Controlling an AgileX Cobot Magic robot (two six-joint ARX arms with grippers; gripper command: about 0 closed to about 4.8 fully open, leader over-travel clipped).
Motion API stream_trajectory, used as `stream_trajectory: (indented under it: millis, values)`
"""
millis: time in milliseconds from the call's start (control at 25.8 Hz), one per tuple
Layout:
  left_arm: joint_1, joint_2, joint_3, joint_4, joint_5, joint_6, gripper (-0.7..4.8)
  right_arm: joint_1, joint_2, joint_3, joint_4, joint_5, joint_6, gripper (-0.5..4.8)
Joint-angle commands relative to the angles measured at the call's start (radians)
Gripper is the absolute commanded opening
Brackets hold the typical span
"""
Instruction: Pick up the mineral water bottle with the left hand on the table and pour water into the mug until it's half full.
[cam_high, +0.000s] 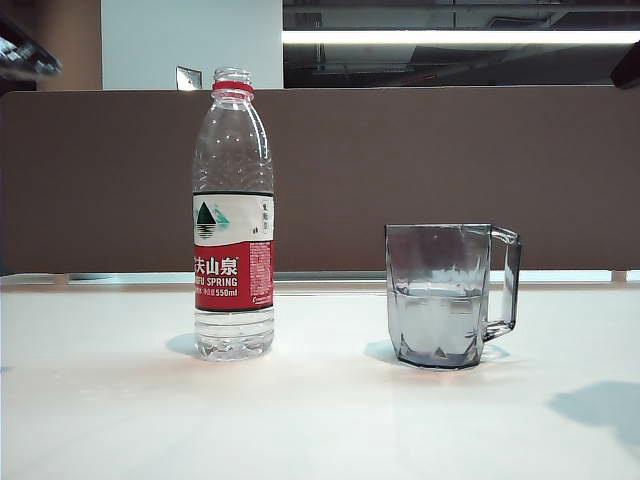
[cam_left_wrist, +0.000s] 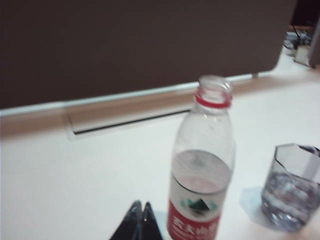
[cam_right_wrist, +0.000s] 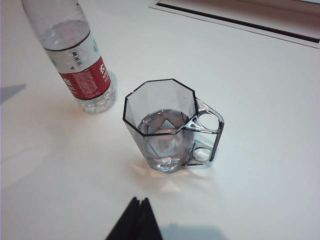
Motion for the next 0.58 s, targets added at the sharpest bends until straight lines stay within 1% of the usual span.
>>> stream_trajectory:
  millis: [39,155,194,349,427,582]
  values:
    - [0.008,-0.057,-0.024,0.012,-0.023,0.05,-0.06,0.0,-0.001,0.004,0.017,-0.001,-0.004,-0.04]
    - [0.082,-0.131,-0.06,-0.024,0.005,0.04,-0.06,0.0,-0.001,0.004,0.017,-0.001,-0.004,-0.04]
    - [0.131,-0.169,-0.074,-0.04,0.025,0.029,-0.06,0.0,-0.001,0.004,0.017,-0.001,-0.004,-0.05]
    - [0.234,-0.249,-0.097,-0.072,0.056,0.023,-0.06,0.0,-0.001,0.004,0.017,-0.001,-0.004,-0.04]
    - [0.306,-0.306,-0.117,-0.092,0.074,0.023,-0.06,0.0,-0.001,0.004,0.017,-0.001,-0.004,-0.04]
    - [0.384,-0.371,-0.147,-0.105,0.12,0.023,-0.06,0.0,-0.001,0.004,0.016,-0.001,-0.004,-0.05]
